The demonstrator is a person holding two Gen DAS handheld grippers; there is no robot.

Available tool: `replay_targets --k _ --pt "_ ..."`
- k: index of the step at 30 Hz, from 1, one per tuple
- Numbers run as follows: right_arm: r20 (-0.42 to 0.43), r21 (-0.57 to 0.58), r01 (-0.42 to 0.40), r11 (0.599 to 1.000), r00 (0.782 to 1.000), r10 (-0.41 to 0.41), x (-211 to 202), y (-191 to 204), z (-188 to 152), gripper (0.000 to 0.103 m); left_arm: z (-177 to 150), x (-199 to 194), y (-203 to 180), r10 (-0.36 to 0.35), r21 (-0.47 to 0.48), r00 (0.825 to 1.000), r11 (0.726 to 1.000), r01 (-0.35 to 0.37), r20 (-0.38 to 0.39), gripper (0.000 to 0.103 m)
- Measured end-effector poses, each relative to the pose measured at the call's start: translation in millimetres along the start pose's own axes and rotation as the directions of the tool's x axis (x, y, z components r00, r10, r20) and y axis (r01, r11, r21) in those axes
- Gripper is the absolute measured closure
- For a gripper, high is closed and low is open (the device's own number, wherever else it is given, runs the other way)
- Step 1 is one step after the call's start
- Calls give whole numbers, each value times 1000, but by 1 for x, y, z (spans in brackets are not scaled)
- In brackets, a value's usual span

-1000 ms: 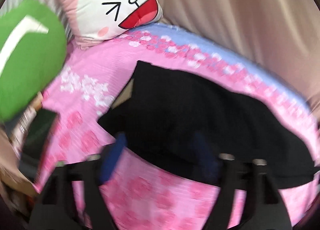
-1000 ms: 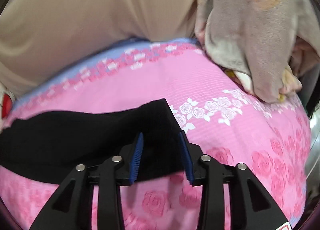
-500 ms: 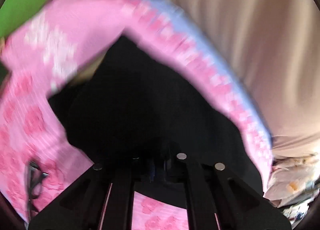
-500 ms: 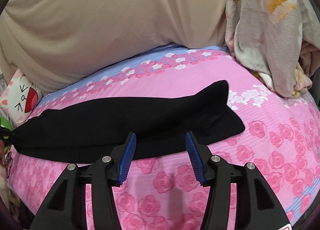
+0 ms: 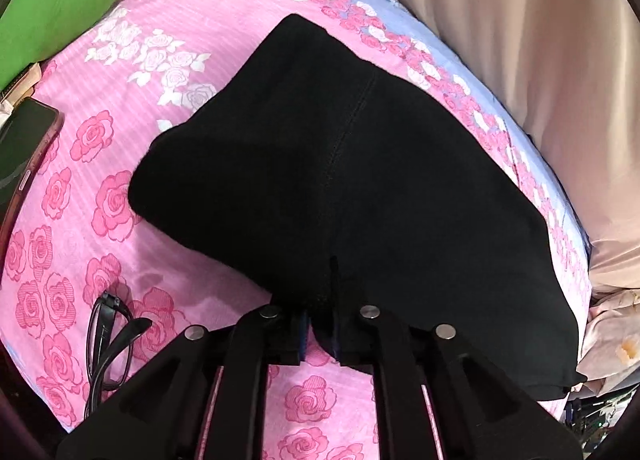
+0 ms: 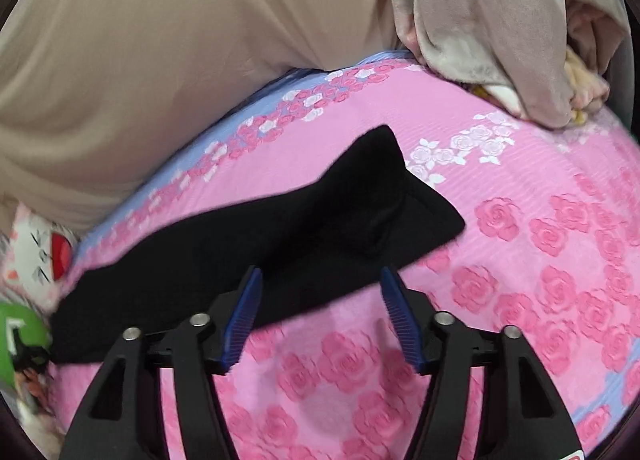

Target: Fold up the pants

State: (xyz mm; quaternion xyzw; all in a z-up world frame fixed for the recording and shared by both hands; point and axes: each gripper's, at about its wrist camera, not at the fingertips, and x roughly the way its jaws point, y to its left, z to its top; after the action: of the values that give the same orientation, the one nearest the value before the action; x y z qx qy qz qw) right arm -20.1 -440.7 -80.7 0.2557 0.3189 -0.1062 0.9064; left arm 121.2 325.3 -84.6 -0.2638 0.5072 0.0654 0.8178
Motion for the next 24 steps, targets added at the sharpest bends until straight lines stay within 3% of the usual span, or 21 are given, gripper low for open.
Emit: replay_targets --k 3,5,6,7,8,10,13,15,16,18,21,24 --pt "-31 69 -65 995 997 68 26 -1 23 38 3 2 -3 3 -3 1000 1000 -3 -8 94" --pt "-55 56 -10 998 998 13 49 3 36 42 6 0 -4 10 4 1000 1000 -10 -9 94" --pt "-63 27 50 998 997 -48 63 5 43 84 6 1 -4 12 5 1000 1000 -12 -9 94" --pt "-75 1 103 995 992 -103 74 9 50 98 8 1 -3 12 3 1000 1000 -12 -11 94" --pt "-68 10 87 996 994 -86 74 11 55 98 9 1 -3 11 1 1000 1000 -11 -13 94" --pt "58 -22 -35 999 998 37 36 32 67 98 10 1 -3 13 2 1000 1000 -13 -17 94" --pt "193 -155 -36 987 979 66 -17 42 62 100 8 -1 0 20 20 1000 1000 -20 -17 93" --pt "96 -123 19 992 995 -7 10 13 56 99 7 -1 -1 23 33 1000 999 -23 -13 93" --pt "-24 -56 39 998 999 -40 38 -16 45 99 6 -1 -1 24 36 1000 999 -24 -12 93" --pt "-99 -39 69 997 993 -72 58 -34 26 99 6 -1 -2 29 44 999 999 -29 -12 93" --pt "-59 5 16 1000 998 -15 45 -36 24 96 6 -1 -5 38 61 999 997 -37 -18 93" --pt "-72 -19 44 999 996 -45 49 -30 24 94 8 0 -8 48 79 998 996 -46 -27 93"
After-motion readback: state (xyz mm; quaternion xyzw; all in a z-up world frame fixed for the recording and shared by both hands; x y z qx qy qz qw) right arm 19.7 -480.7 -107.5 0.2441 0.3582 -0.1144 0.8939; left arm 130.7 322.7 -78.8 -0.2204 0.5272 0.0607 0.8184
